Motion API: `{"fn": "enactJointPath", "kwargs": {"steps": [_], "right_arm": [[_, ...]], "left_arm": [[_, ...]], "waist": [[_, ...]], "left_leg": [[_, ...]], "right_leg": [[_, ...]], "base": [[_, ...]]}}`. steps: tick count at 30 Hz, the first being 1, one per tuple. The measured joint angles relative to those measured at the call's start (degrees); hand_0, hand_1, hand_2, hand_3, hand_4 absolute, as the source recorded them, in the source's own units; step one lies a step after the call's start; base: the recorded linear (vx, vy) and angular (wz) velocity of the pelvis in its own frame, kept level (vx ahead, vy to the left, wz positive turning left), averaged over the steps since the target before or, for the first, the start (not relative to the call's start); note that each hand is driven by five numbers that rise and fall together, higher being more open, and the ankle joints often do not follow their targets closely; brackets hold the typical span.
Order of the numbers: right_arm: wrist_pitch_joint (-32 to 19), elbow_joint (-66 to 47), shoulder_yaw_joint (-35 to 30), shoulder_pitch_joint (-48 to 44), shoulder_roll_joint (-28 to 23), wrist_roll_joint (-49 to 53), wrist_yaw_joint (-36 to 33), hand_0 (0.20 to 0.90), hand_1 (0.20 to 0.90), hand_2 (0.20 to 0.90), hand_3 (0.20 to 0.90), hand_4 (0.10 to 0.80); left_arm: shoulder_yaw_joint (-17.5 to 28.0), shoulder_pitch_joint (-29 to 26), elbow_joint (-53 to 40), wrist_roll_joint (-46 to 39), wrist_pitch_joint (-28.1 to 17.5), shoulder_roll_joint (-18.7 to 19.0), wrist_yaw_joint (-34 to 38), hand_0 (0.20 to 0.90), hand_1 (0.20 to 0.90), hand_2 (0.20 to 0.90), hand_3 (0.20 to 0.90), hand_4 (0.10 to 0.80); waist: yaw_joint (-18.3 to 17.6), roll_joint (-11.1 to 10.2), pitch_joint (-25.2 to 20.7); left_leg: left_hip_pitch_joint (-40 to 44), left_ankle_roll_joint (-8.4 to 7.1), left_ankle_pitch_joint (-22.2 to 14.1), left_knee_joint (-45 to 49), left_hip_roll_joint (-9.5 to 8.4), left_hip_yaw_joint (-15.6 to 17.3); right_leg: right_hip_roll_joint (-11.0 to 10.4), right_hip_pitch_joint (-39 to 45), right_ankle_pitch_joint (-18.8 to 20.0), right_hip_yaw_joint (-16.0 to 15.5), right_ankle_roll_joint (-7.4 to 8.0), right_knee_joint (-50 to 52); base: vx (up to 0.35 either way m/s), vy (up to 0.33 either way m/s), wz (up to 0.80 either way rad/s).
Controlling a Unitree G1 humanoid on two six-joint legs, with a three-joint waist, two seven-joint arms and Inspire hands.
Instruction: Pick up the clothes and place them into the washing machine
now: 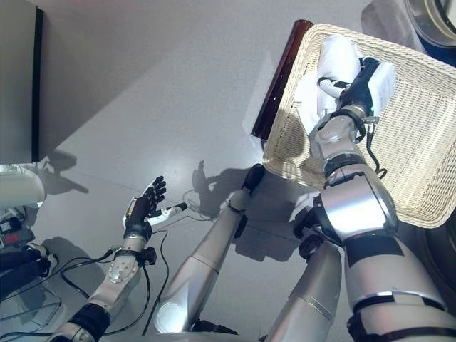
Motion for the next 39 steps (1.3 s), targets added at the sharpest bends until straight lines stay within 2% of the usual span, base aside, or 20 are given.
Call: {"fn": "enactJointPath", "kwargs": {"steps": [2,3,4,8,13,16,18,22,23,24,27,28,29,30,35,36,39], "right_arm": [[0.48,-0.01,-0.01,0.0,0.18,0.0,0.01,0.2,0.2,0.2,0.2,0.3],[0.54,-0.01,-0.03,0.04,0.53,-0.01,0.01,0.274,0.274,0.274,0.274,0.353],[0.55,-0.01,-0.05,0.04,0.73,-0.01,0.0,0.315,0.315,0.315,0.315,0.382],[0.58,-0.12,-0.03,0.26,0.95,-0.11,0.15,0.381,0.381,0.381,0.381,0.429],[1.27,-0.18,-0.2,2.79,2.39,-1.14,0.79,0.403,0.403,0.403,0.403,0.445],[1.83,-0.12,-2.62,5.14,3.9,-0.99,1.28,0.409,0.409,0.409,0.409,0.449],[1.65,-0.29,-5.43,6.11,3.92,0.88,1.64,0.406,0.406,0.406,0.406,0.447],[0.09,-0.82,-14.28,9.68,4.76,13.64,4.22,0.387,0.387,0.387,0.387,0.433],[-0.74,-1.33,-15.55,11.12,4.93,18.8,5.55,0.337,0.337,0.337,0.337,0.398],[-1.82,-1.63,-17.02,12.37,5.18,22.61,6.61,0.2,0.2,0.2,0.2,0.3],[-3.58,-3.89,-18.66,15.69,5.48,31.66,9.14,0.2,0.2,0.2,0.2,0.3],[-4.68,-5.04,-18.83,16.91,5.69,35.03,10.79,0.2,0.2,0.2,0.2,0.3],[-5.11,-5.96,-20.07,17.97,5.78,37.53,12.47,0.2,0.2,0.2,0.2,0.3],[-5.84,-6.42,-21.17,18.78,5.86,39.82,13.66,0.2,0.2,0.2,0.2,0.3],[-8.57,-8.47,-25.69,22.0,7.14,47.16,16.16,0.2,0.2,0.2,0.2,0.3],[-9.23,-11.26,-27.33,24.05,7.94,48.83,16.46,0.2,0.2,0.2,0.2,0.3],[-11.98,-16.01,-29.78,27.42,9.89,53.93,18.69,0.2,0.2,0.2,0.2,0.3]], "left_arm": [[0.01,0.0,0.0,0.0,-0.01,0.0,0.05,0.9,0.9,0.9,0.9,0.8],[-0.06,-0.05,0.21,0.03,-0.02,0.0,0.06,0.9,0.9,0.9,0.9,0.8],[-0.23,-0.12,0.45,0.06,-0.02,0.0,0.06,0.9,0.9,0.9,0.9,0.8],[-1.51,-0.39,1.73,0.69,-0.01,-0.12,0.09,0.9,0.9,0.9,0.9,0.8],[-1.9,-0.66,3.99,0.73,-0.01,-0.33,0.08,0.9,0.9,0.9,0.9,0.8],[-2.05,-0.63,6.59,0.74,0.11,-0.41,0.04,0.9,0.9,0.9,0.9,0.8],[-1.99,-0.65,7.46,0.7,0.12,-0.43,-0.01,0.9,0.9,0.9,0.9,0.8],[-1.75,-0.11,10.79,0.53,0.44,-0.61,-0.84,0.9,0.9,0.9,0.9,0.8],[-1.69,0.09,11.57,0.43,0.73,-0.66,-1.5,0.9,0.9,0.9,0.9,0.8],[-1.55,0.46,11.9,0.34,0.95,-0.7,-2.0,0.9,0.9,0.9,0.9,0.8],[-1.45,0.9,13.1,-0.01,1.32,-0.91,-3.18,0.9,0.9,0.9,0.9,0.8],[-1.28,0.97,13.75,-0.25,1.37,-0.95,-3.83,0.9,0.9,0.9,0.9,0.8],[-1.28,0.82,14.73,-0.34,1.52,-1.14,-4.56,0.9,0.9,0.9,0.9,0.8],[-1.23,0.99,14.97,-0.36,1.57,-1.32,-5.14,0.9,0.9,0.9,0.9,0.8],[-0.94,1.73,17.3,-1.93,1.68,-2.45,-7.26,0.9,0.9,0.9,0.9,0.8],[-0.96,3.04,17.46,-2.2,1.72,-2.87,-7.56,0.9,0.9,0.9,0.9,0.8],[-0.92,4.11,19.0,-3.85,1.74,-4.36,-8.56,0.9,0.9,0.9,0.9,0.8]], "waist": [[-0.02,0.04,-0.02],[-0.11,0.04,-0.02],[-0.14,0.04,-0.03],[-0.29,0.05,-0.03],[-0.74,0.08,-0.03],[-1.69,0.07,-0.03],[-2.11,0.07,-0.03],[-3.08,0.05,-0.07],[-4.0,0.08,-0.08],[-4.19,0.03,-0.14],[-5.73,0.03,-0.57],[-6.32,0.05,-0.63],[-6.6,0.09,-0.68],[-6.86,0.11,-0.79],[-8.33,0.74,-2.01],[-8.61,1.25,-3.94],[-9.38,2.97,-5.24]], "left_leg": [[0.07,0.0,0.0,0.31,0.0,0.14],[0.16,0.01,0.01,0.54,0.04,0.15],[0.26,0.03,0.02,0.62,0.07,0.26],[1.25,-0.1,0.17,0.41,0.28,0.92],[4.08,0.14,-0.08,-0.34,0.83,1.2],[5.9,0.24,-0.12,-1.11,1.42,1.48],[7.04,0.43,0.04,-2.18,1.71,1.88],[11.75,1.01,0.46,-5.58,2.6,3.86],[13.26,1.22,0.33,-6.15,2.95,4.5],[14.6,1.72,0.3,-6.85,3.29,5.36],[17.32,2.52,0.57,-8.56,3.4,7.01],[18.2,2.86,0.08,-8.96,3.87,7.78],[19.18,3.2,0.26,-9.42,4.27,8.89],[20.48,3.17,0.1,-10.64,4.33,9.37],[25.28,2.88,0.57,-14.37,4.55,11.26],[25.32,2.92,0.66,-15.34,4.55,11.89],[27.69,3.31,1.0,-17.24,4.52,13.55]], "right_leg": [[-0.01,0.02,0.0,0.08,0.0,0.07],[0.02,0.14,0.02,0.08,0.0,0.15],[0.03,0.23,0.02,0.08,0.0,0.17],[0.04,0.83,0.04,0.37,-0.25,0.06],[0.61,3.9,-0.03,0.33,-0.09,-1.18],[1.35,5.88,0.64,0.5,0.37,-3.04],[1.65,6.67,1.28,0.84,0.45,-4.29],[2.9,10.99,3.51,2.23,1.4,-9.22],[3.24,12.5,4.13,2.66,1.75,-10.73],[3.63,13.69,4.95,3.19,1.89,-12.18],[4.46,16.03,6.79,4.31,3.0,-15.08],[4.73,16.88,7.08,4.66,2.93,-16.36],[5.04,17.78,8.28,5.41,3.5,-17.53],[5.35,18.63,8.59,6.2,3.24,-18.97],[5.7,22.43,10.24,7.74,4.08,-23.44],[5.76,22.5,10.97,8.04,4.51,-24.97],[5.9,24.44,12.54,9.29,4.78,-27.67]], "base": [[0.006,-0.013,-0.05],[0.001,-0.018,-0.05],[-0.002,-0.017,-0.04],[-0.001,-0.02,-0.03],[-0.003,-0.022,-0.03],[0.014,-0.024,-0.12],[0.032,-0.004,-0.18],[0.037,-0.001,-0.3],[0.038,0.004,-0.36],[-0.059,0.041,-0.42],[0.043,0.027,-0.32],[-0.044,0.054,-0.48],[-0.044,0.033,-0.5],[0.069,0.015,-0.41],[0.061,0.039,-0.25],[0.056,0.046,-0.25],[0.049,0.051,-0.26]]}}
